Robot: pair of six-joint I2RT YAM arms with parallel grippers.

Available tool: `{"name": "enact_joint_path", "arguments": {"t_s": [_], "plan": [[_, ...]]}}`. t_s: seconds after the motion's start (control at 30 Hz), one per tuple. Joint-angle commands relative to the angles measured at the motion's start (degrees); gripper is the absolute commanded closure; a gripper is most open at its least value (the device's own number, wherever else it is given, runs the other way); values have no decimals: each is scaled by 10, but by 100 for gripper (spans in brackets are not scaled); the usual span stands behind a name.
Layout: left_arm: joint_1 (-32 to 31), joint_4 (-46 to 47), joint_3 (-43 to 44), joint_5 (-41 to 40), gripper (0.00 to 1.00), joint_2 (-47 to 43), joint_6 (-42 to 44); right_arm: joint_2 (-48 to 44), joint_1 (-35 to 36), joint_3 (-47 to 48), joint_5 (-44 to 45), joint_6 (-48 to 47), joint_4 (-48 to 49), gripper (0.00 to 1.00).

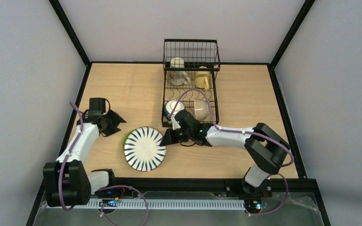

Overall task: Load the mixed dishes into the dish rack
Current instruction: Place the plate on the plate.

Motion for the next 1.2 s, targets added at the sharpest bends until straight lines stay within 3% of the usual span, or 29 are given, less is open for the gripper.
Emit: {"name": "enact_joint_path", "arguments": {"t_s": [0.0, 0.4, 0.6, 0.83, 1.17], "plan": [[4, -6, -7, 18, 1, -6, 7, 22, 2, 3, -9, 19, 90, 100], [4, -7, -11, 41, 1, 9, 34, 97, 2, 22, 10, 21, 102, 99], [4, -7, -16, 46, 1, 14, 41, 122, 3, 35, 10, 23, 91, 86], [4, -2, -18, 49, 1, 23, 45, 133, 2, 44, 14, 20, 76, 58], [4, 9, -20, 52, 1, 37, 45, 133, 2, 49, 24, 13, 59, 54]]}}
